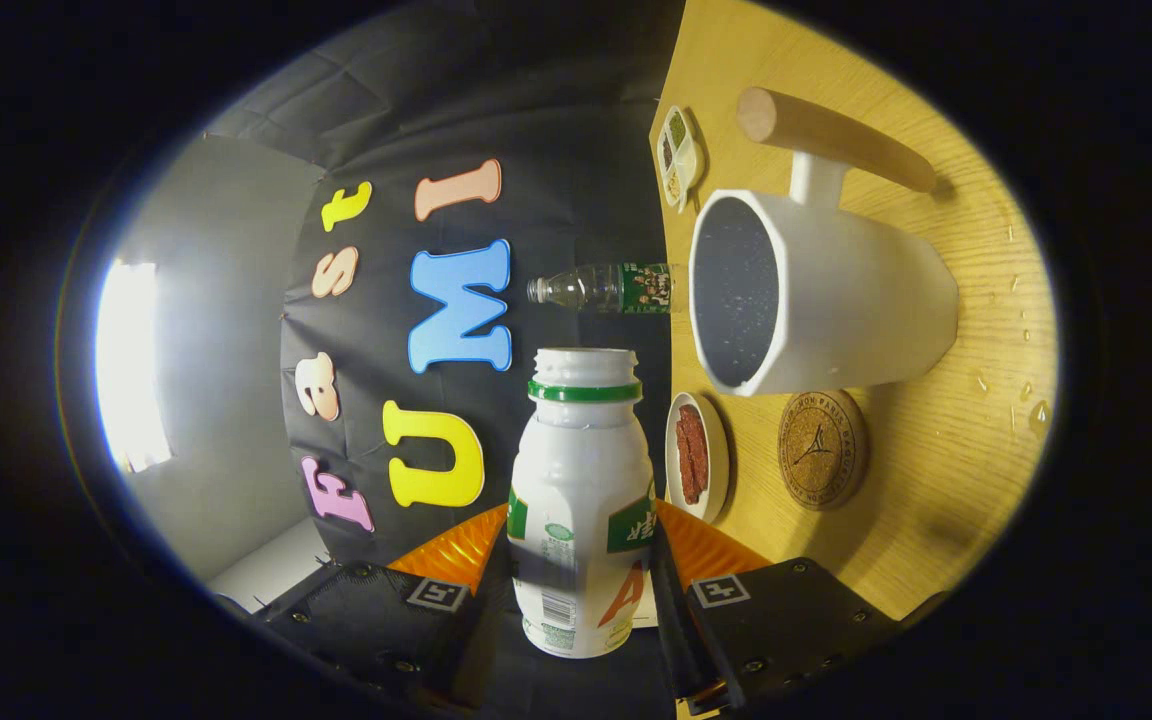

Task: Take the bottle from table, then pour the juice into the cup, finally place the bottle on the coaster

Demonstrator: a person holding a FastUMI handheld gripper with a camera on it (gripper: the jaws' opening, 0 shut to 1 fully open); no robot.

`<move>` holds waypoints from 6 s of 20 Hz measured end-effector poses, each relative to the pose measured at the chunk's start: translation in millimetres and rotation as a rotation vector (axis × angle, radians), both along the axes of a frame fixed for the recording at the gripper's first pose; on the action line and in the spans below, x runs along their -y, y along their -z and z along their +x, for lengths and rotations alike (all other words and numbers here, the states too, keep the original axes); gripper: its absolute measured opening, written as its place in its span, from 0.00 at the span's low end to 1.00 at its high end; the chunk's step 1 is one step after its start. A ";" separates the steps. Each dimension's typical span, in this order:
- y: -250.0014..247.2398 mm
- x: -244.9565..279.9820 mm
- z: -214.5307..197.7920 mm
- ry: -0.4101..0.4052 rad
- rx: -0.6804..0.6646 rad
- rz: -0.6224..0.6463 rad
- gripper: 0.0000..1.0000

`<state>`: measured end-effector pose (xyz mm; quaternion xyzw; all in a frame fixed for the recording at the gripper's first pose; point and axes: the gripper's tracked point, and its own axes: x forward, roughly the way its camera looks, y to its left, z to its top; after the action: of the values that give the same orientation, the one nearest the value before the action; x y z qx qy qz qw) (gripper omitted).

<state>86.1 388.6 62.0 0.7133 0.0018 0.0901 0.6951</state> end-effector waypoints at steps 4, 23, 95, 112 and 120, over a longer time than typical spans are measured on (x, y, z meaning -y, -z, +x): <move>-2.4 -0.3 1.2 0.005 0.007 0.040 0.66; -8.3 -4.6 -0.8 0.008 0.029 0.083 0.66; -37.6 35.4 -9.6 0.119 0.088 0.381 0.66; -35.5 49.3 -9.1 0.136 0.105 0.443 0.66; -26.2 50.9 -7.0 0.128 0.088 0.436 0.66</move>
<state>79.1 337.7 88.3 0.8405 -0.0935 0.0751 0.5283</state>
